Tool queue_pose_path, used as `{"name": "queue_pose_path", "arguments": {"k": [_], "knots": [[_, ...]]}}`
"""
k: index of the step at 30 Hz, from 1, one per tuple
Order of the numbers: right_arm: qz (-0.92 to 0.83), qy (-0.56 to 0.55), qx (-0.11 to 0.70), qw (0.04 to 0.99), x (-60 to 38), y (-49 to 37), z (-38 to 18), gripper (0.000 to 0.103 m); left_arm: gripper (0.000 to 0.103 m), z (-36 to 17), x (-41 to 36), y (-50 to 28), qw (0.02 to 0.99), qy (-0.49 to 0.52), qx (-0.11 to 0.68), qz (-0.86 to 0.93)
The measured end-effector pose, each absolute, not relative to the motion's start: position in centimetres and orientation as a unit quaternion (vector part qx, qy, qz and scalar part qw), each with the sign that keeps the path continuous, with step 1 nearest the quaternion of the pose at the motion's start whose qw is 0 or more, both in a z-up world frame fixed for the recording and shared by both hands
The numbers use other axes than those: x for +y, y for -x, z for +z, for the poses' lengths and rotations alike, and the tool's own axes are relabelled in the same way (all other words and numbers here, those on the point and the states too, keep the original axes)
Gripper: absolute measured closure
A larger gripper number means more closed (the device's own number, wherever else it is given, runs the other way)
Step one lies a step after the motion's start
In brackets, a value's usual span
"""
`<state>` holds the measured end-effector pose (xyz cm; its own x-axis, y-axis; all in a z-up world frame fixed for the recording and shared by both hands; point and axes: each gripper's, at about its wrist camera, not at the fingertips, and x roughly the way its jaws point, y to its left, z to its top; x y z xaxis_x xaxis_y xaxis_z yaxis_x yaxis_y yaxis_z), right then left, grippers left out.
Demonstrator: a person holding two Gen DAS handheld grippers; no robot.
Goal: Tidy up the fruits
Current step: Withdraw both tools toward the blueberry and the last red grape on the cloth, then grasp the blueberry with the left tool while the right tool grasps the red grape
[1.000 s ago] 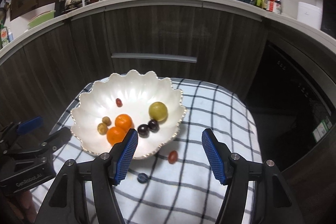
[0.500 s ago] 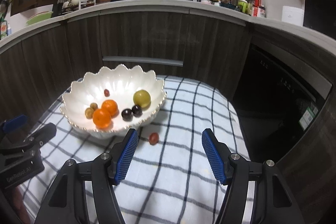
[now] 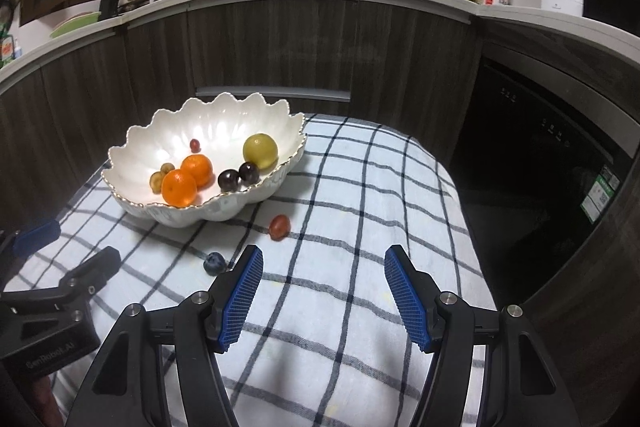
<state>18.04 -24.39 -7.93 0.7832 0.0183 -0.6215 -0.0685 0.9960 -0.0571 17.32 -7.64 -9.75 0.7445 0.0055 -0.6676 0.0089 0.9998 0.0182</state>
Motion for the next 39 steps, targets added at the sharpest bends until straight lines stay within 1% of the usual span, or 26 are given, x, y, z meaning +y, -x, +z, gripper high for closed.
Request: {"name": "queue_pose_path", "arguments": {"k": [9, 24, 39], "knots": [[0.105, 0.068, 0.321, 0.939, -24.9, -20.4, -8.1, 0.039, 0.014, -10.7, -10.0, -18.3, 0.929, -0.001, 0.369, 0.03], [0.227, 0.108, 0.366, 0.896, -25.9, -26.8, -11.3, 0.039, 0.015, -13.3, -12.4, -21.6, 0.914, 0.042, 0.398, 0.07], [0.305, 0.134, 0.375, 0.865, -25.1, -29.7, -13.0, 0.039, 0.015, -14.9, -14.0, -23.2, 0.907, 0.032, 0.41, 0.087]]}}
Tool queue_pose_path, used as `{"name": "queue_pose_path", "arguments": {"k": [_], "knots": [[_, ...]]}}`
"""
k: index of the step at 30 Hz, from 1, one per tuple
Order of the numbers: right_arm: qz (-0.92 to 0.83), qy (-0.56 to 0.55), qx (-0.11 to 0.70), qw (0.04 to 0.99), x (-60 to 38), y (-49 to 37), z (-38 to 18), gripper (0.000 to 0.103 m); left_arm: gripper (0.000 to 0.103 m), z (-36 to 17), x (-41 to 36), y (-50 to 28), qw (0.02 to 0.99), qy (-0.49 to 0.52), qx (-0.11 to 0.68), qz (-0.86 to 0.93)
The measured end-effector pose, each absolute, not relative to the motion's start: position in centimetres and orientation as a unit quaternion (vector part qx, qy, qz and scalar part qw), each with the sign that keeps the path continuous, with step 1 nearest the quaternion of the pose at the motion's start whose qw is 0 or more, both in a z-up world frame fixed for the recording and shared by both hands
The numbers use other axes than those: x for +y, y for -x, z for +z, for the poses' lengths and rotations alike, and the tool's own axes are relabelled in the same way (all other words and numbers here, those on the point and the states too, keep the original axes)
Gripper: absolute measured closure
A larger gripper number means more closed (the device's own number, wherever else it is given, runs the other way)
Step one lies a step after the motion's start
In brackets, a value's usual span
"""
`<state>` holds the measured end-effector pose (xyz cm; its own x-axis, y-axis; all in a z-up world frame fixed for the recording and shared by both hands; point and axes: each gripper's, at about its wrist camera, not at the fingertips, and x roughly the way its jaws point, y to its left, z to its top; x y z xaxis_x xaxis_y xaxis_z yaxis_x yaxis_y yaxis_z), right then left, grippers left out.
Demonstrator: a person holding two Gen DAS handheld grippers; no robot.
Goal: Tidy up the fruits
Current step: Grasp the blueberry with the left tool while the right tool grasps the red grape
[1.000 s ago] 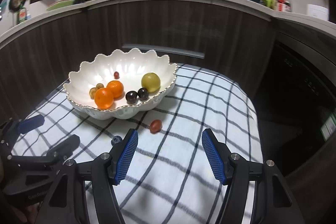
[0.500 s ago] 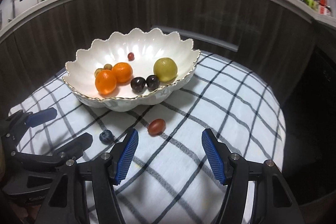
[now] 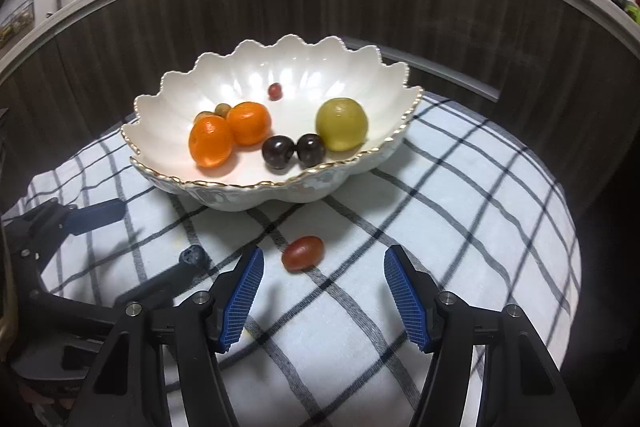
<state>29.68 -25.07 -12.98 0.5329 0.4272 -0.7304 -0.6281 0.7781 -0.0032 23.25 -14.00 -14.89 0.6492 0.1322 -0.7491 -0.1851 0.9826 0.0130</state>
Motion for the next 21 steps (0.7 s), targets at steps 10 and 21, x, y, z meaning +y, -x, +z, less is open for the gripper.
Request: {"name": "queue_pose_path", "arguments": {"k": [10, 21], "knots": [[0.333, 0.139, 0.396, 0.844, -24.7, -31.3, -13.8, 0.039, 0.029, -15.4, -14.8, -24.2, 0.907, 0.041, 0.413, 0.075], [0.357, 0.158, 0.424, 0.817, -23.1, -32.4, -14.8, 0.053, 0.041, -16.6, -14.5, -25.1, 0.892, 0.058, 0.444, 0.063]]}}
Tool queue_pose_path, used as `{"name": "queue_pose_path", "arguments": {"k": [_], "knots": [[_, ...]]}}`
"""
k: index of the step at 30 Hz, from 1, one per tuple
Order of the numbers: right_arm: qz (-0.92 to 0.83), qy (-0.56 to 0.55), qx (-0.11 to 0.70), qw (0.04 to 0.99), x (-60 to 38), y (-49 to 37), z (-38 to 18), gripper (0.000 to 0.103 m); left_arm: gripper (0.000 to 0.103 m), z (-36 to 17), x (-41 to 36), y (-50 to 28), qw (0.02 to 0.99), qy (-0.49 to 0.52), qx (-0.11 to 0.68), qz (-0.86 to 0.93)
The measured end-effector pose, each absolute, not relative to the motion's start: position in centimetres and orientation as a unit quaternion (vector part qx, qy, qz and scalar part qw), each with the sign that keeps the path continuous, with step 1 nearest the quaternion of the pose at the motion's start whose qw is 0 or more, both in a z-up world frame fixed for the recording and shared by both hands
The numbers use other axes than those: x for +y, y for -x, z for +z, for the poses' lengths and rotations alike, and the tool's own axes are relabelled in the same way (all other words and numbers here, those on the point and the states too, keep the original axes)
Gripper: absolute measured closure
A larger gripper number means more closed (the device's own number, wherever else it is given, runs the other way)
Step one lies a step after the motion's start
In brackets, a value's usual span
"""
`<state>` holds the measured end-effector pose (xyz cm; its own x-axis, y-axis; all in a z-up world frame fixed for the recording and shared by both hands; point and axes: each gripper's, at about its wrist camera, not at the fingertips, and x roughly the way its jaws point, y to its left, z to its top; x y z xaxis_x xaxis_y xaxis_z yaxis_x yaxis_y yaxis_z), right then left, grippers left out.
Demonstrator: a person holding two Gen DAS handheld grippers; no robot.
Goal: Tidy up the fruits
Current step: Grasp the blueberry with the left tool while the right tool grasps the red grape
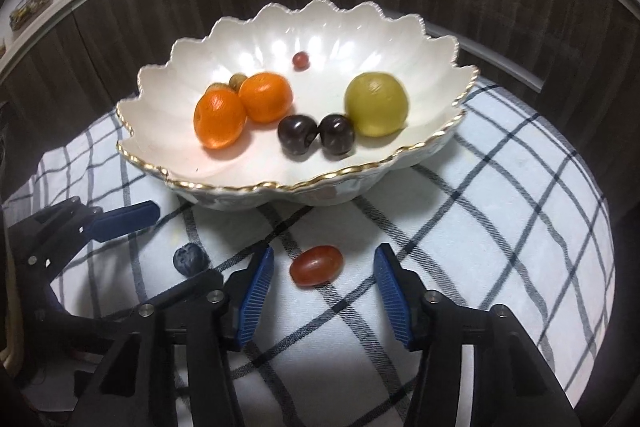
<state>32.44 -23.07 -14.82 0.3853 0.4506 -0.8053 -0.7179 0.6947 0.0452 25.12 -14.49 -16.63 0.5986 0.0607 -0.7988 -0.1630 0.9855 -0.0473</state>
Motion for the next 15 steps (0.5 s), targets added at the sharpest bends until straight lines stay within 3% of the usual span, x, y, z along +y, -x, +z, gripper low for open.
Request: {"name": "queue_pose_path", "arguments": {"k": [3, 7, 10, 15], "knots": [[0.359, 0.159, 0.432, 0.812, -22.67, -32.62, -15.22, 0.053, 0.043, -16.68, -14.37, -25.18, 0.892, 0.061, 0.444, 0.06], [0.362, 0.158, 0.433, 0.81, -22.61, -32.65, -15.35, 0.062, 0.045, -16.71, -14.51, -25.26, 0.892, 0.06, 0.445, 0.058], [0.361, 0.162, 0.431, 0.811, -22.61, -32.72, -15.43, 0.072, 0.065, -16.59, -14.34, -25.12, 0.893, 0.06, 0.442, 0.063], [0.357, 0.181, 0.421, 0.814, -22.4, -32.37, -15.45, 0.075, 0.077, -16.49, -14.55, -25.25, 0.894, 0.054, 0.442, 0.049]]}}
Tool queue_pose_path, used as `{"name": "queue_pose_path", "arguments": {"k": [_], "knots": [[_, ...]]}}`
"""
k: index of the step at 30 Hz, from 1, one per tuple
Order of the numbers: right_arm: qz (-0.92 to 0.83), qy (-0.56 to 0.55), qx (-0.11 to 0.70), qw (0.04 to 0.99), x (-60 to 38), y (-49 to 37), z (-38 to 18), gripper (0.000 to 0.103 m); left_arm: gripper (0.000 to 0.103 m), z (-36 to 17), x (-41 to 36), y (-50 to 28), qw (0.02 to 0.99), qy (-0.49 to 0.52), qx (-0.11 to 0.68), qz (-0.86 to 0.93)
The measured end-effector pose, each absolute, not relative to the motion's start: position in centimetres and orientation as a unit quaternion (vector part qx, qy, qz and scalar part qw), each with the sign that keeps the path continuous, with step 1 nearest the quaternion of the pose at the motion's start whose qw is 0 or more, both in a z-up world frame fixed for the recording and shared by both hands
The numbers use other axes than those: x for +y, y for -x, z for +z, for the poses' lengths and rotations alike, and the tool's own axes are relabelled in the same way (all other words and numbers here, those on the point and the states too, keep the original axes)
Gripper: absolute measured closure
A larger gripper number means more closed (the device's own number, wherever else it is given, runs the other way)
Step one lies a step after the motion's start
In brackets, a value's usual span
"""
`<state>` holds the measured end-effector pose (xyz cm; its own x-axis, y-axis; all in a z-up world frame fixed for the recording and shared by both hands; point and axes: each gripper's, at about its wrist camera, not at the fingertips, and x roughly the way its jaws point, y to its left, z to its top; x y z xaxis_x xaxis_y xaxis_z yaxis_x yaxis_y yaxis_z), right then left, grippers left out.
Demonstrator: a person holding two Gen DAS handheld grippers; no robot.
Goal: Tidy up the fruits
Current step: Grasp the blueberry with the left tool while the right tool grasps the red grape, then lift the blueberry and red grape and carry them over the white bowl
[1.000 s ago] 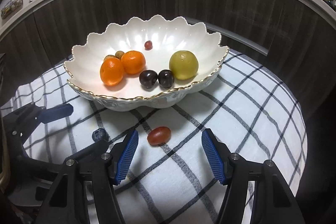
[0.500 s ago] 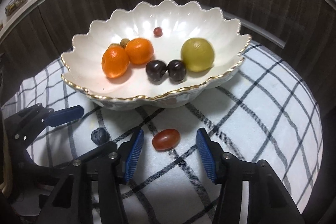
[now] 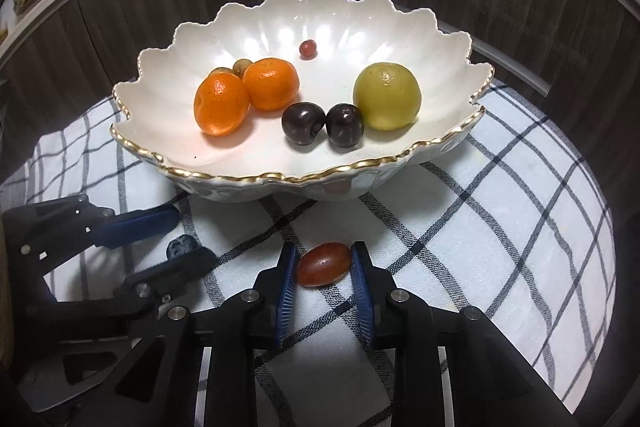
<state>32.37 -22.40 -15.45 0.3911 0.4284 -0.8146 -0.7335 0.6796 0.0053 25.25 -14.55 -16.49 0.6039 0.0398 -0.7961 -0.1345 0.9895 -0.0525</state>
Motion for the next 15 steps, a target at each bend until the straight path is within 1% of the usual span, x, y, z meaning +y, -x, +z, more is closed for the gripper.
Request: {"name": "queue_pose_path", "arguments": {"k": [2, 15], "knots": [[0.356, 0.182, 0.419, 0.815, -22.5, -32.2, -15.4, 0.075, 0.081, -16.4, -14.6, -25.2, 0.894, 0.054, 0.442, 0.044], [0.332, 0.146, 0.416, 0.834, -23.4, -30.8, -14.2, 0.075, 0.081, -15.9, -13.9, -24.5, 0.896, 0.049, 0.439, 0.031]]}}
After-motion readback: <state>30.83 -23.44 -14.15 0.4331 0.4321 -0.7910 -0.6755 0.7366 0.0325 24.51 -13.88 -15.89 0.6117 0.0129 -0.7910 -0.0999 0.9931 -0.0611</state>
